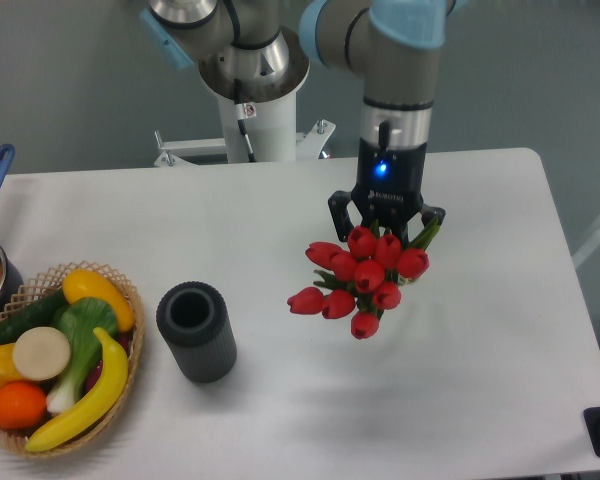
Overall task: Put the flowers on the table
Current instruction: 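Lower the held tulips down onto the table surface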
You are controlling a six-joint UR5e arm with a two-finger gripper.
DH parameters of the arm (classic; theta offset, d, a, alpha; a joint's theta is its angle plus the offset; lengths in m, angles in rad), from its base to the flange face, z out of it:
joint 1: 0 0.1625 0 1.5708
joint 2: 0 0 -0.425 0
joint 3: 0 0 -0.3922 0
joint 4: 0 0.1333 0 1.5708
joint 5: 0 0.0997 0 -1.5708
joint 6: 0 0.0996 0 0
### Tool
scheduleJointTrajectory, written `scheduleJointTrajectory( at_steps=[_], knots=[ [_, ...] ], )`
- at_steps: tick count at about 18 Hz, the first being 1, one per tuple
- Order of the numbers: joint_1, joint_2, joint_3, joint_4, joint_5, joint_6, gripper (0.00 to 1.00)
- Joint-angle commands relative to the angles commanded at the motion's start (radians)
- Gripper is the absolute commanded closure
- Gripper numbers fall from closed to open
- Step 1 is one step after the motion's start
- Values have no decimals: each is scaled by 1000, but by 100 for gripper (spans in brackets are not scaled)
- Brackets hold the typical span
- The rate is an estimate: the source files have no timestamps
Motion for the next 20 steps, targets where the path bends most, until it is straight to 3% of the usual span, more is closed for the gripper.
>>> scheduleJointTrajectory(
  at_steps=[8,12,20],
  knots=[
    [-26,-55,2,-18,117,12,55],
    [-38,-55,3,-92,177,80,55],
    [-78,-100,-8,-121,238,83,55]
  ],
)
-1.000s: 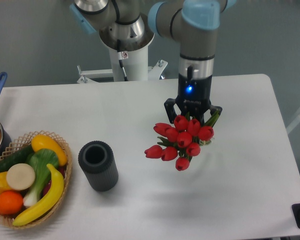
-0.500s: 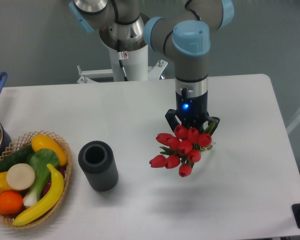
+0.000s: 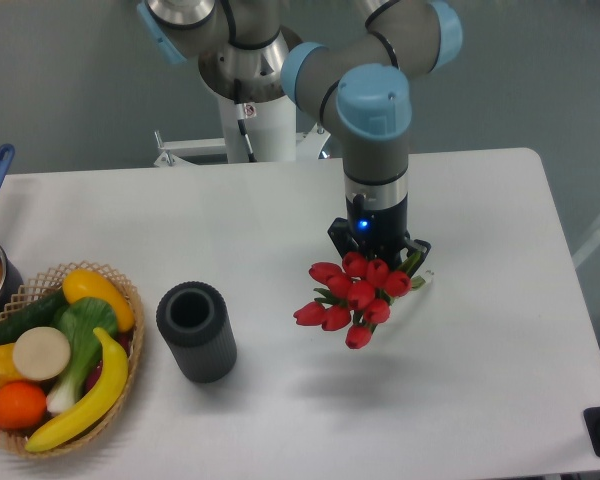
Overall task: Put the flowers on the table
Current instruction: 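Lower the held tulips down onto the table surface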
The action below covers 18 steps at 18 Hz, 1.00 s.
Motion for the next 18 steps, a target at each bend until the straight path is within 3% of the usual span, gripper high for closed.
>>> scheduleJointTrajectory(
  at_steps=[14,16,18],
  knots=[
    [-31,-127,51,3,-23,-2,54],
    [-29,-126,55,3,-60,-2,48],
    [-25,-123,67,6,-87,0,25]
  ],
)
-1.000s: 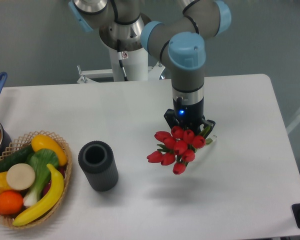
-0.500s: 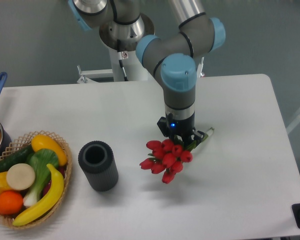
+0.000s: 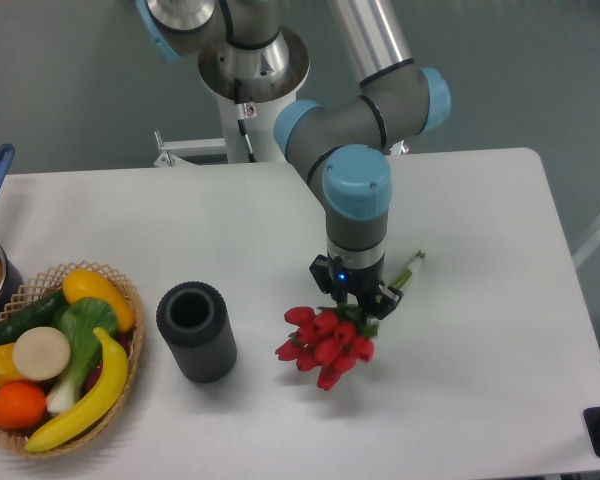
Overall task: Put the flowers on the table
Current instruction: 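Lower the held tulips down onto the table surface, then open the gripper to release the tulips and lift away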
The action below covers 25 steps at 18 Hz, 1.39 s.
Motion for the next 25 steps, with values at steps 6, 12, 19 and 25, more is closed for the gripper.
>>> scheduleJointTrajectory(
  at_steps=[6,12,19,25],
  knots=[
    [8,23,6,21,-17,-2,0],
    [52,150,14,14,-37,18,0],
    [144,300,3,-168,-38,297,0],
    [233,397,3,-302,-37,471,0]
  ],
)
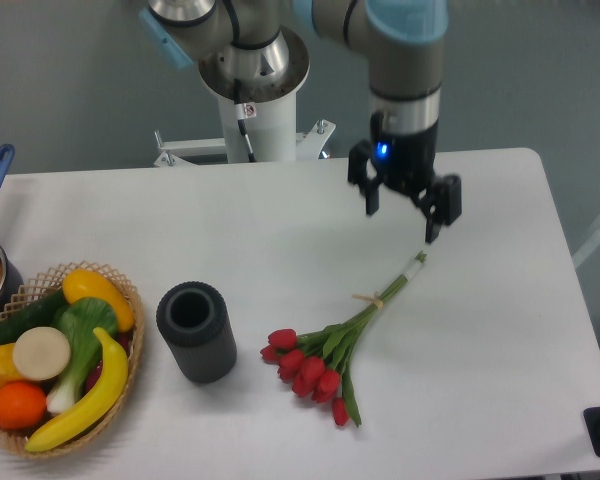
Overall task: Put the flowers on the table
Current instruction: 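Open the gripper to release the tulips and lift away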
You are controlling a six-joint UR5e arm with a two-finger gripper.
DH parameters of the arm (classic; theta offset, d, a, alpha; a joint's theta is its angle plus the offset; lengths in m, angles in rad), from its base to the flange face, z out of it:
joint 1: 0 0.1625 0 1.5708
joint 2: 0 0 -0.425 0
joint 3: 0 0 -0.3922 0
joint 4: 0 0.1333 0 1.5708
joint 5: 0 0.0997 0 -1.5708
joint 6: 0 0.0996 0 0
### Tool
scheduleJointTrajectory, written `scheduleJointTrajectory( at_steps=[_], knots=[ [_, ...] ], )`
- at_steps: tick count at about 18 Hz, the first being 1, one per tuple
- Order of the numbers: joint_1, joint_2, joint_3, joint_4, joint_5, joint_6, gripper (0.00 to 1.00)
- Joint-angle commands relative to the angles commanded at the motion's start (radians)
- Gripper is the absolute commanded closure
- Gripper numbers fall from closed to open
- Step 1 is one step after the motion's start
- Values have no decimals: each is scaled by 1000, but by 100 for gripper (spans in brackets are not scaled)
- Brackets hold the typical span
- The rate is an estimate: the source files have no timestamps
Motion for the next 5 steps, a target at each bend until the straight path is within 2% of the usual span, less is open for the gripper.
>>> scheduleJointTrajectory(
  at_steps=[5],
  knots=[
    [17,15,-3,-3,-8,20,0]
  ],
)
